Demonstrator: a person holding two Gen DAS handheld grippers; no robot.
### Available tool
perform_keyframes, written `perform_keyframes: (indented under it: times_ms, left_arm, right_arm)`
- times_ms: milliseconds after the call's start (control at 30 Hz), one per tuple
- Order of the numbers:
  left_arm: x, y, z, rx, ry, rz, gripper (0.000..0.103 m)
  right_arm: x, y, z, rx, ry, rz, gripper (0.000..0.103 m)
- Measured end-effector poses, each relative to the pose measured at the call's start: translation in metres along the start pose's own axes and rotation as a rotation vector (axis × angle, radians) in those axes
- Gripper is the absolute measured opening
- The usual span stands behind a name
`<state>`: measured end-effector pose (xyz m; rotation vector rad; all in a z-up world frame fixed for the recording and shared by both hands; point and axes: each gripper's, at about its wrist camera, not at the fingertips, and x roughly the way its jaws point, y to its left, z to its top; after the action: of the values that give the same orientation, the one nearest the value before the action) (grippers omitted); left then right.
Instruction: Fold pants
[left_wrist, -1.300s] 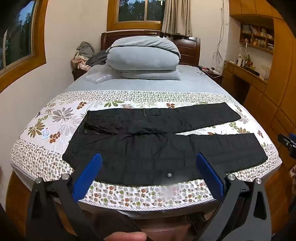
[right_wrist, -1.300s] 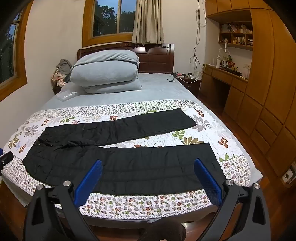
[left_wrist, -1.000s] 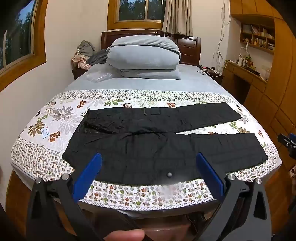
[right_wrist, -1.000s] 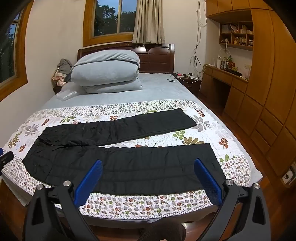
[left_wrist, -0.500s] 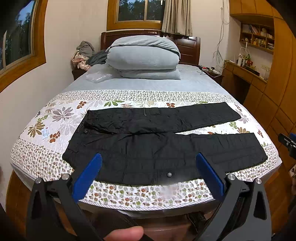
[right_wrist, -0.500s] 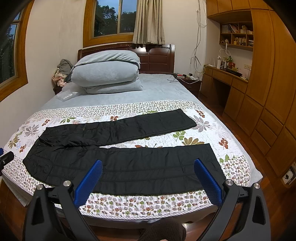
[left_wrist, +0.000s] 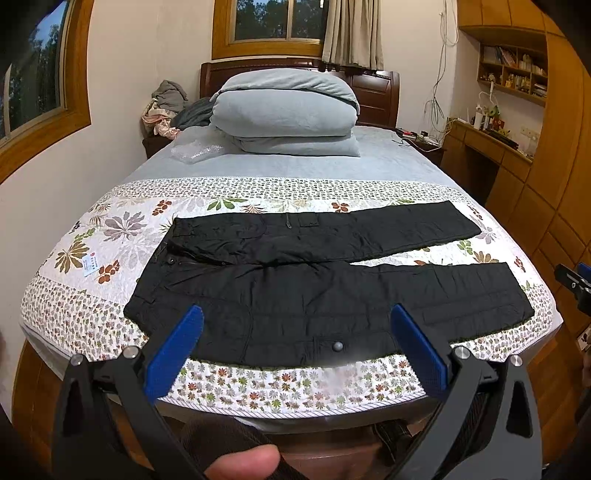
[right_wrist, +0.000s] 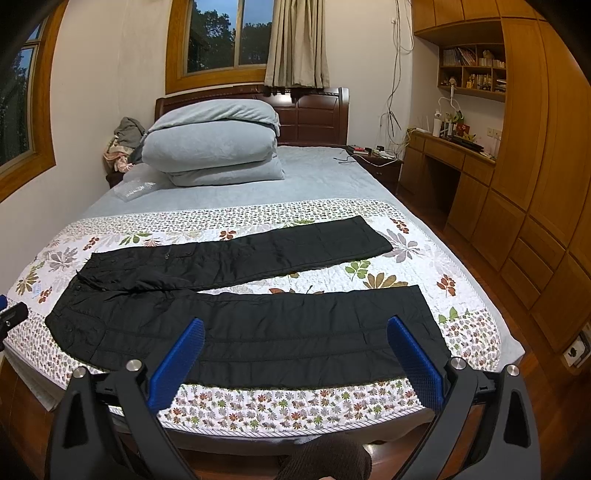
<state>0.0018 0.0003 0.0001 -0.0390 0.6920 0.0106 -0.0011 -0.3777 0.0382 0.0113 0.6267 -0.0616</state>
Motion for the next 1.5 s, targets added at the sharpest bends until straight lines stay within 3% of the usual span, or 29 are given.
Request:
perform_keyframes:
  times_ms: [1500]
  left_arm:
    - [0.0013, 0.0003, -0.0028, 0.007, -0.003, 0.000, 0.101]
  right_arm:
    - [-0.0005, -0.0010, 0.0009, 0.005, -0.005, -0.002, 0.100]
